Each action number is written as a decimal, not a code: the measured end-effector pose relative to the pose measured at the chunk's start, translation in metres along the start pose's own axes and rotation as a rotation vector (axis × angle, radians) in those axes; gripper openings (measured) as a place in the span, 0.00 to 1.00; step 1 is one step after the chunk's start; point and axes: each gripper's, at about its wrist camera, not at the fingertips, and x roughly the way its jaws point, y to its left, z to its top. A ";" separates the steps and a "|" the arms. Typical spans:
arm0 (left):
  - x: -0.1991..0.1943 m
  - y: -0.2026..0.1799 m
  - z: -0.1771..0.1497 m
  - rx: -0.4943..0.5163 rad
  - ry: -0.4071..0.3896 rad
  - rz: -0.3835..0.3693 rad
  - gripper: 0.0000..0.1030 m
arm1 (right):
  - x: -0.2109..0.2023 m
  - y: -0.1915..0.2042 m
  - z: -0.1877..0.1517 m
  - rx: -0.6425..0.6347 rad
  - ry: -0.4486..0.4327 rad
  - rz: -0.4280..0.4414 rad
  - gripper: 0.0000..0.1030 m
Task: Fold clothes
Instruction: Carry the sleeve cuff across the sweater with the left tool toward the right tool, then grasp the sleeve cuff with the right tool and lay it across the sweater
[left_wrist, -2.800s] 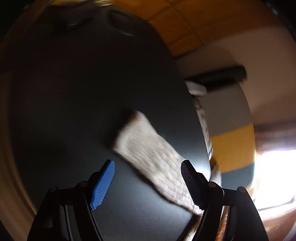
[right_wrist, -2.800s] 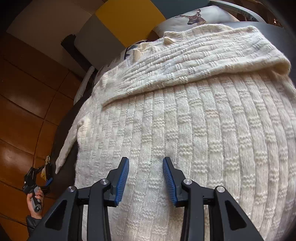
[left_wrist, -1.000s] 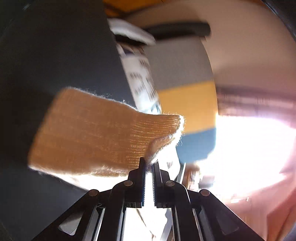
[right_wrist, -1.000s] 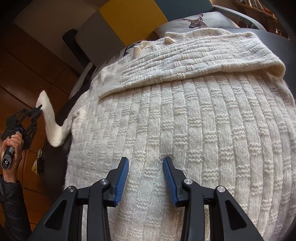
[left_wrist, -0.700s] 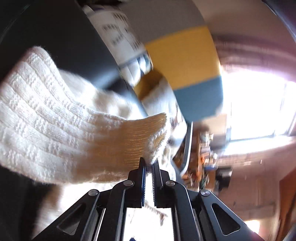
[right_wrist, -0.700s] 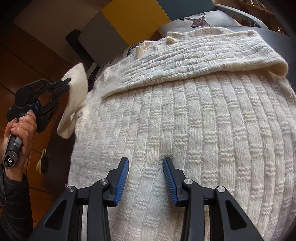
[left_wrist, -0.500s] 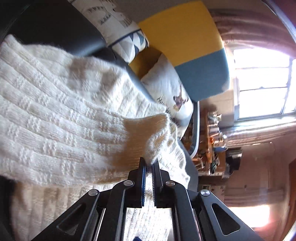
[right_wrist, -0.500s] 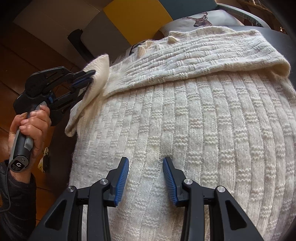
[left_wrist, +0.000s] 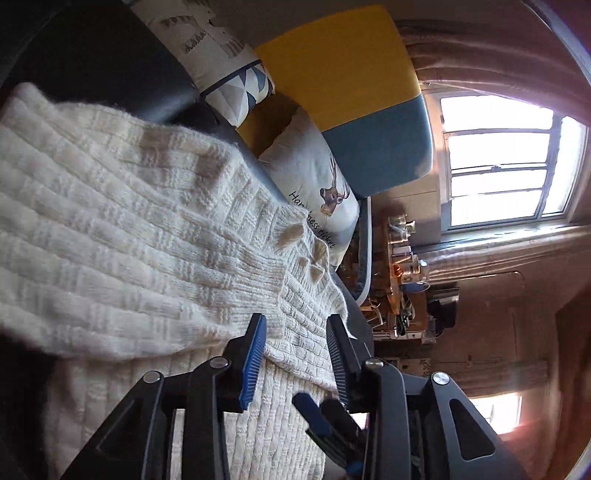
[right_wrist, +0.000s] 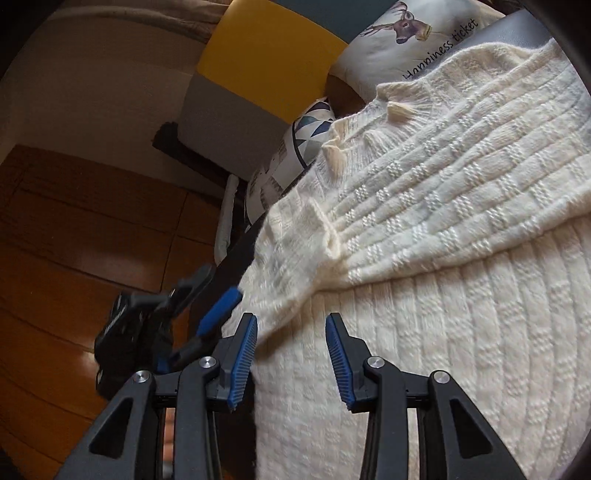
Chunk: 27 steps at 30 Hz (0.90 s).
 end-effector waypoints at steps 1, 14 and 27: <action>-0.010 0.010 0.000 -0.022 -0.010 -0.008 0.39 | 0.007 -0.001 0.004 0.018 -0.010 -0.009 0.38; -0.080 0.113 -0.010 -0.288 -0.097 -0.153 0.43 | 0.084 -0.018 0.014 0.198 -0.001 -0.058 0.14; -0.034 0.114 -0.033 -0.595 -0.142 -0.445 0.69 | 0.081 0.151 0.026 -0.492 0.018 -0.363 0.06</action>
